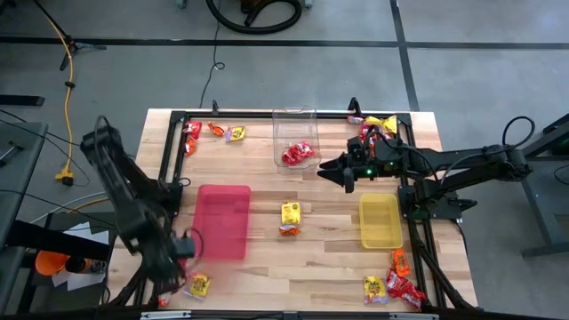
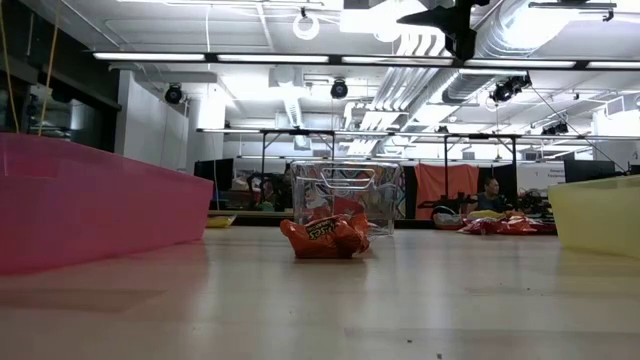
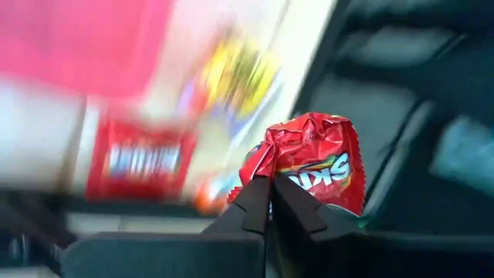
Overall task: Sort candy
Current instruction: Put the red candy into the transparent bin
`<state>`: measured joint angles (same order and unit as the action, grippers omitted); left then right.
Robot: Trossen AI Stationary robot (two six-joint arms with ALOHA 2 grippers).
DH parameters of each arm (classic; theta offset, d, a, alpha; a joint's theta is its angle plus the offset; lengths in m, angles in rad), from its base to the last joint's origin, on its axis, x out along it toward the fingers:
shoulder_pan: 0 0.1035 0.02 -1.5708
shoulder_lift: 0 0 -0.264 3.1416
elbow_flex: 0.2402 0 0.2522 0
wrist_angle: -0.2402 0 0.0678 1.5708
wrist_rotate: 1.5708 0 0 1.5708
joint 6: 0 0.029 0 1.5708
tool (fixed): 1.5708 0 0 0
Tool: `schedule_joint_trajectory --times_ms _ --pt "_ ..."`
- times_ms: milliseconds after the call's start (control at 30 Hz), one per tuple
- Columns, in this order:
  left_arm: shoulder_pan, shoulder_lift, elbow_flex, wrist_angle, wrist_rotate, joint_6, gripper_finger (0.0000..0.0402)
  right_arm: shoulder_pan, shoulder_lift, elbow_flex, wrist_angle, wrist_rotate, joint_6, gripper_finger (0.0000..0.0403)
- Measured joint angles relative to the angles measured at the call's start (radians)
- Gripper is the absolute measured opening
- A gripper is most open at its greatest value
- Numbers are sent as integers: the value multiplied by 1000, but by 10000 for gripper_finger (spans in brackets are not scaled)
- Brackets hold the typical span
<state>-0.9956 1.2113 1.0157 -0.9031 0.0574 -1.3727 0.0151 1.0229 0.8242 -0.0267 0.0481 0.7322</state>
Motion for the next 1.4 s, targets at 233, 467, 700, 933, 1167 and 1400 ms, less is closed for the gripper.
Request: schedule_joint_trajectory --times_ms 233,467,700,933,1167,1400 --pt "157 -185 16 186 -537 331 0 0 0 0 0 0 0 217" --pt "474 -208 13 451 -596 893 0 0 0 0 30 -7 20 217" --pt "775 -209 -22 570 -439 1120 0 0 -1 -1 123 -51 19 217" --pt "886 -213 -311 1065 -243 1018 0 0 -1 -1 161 -52 -5 217" --pt "886 -127 -530 1498 -261 871 0 0 -1 -1 163 -52 -47 217" --pt "902 -53 -484 1508 -276 909 0 13 -1 -1 183 -52 -85 217"
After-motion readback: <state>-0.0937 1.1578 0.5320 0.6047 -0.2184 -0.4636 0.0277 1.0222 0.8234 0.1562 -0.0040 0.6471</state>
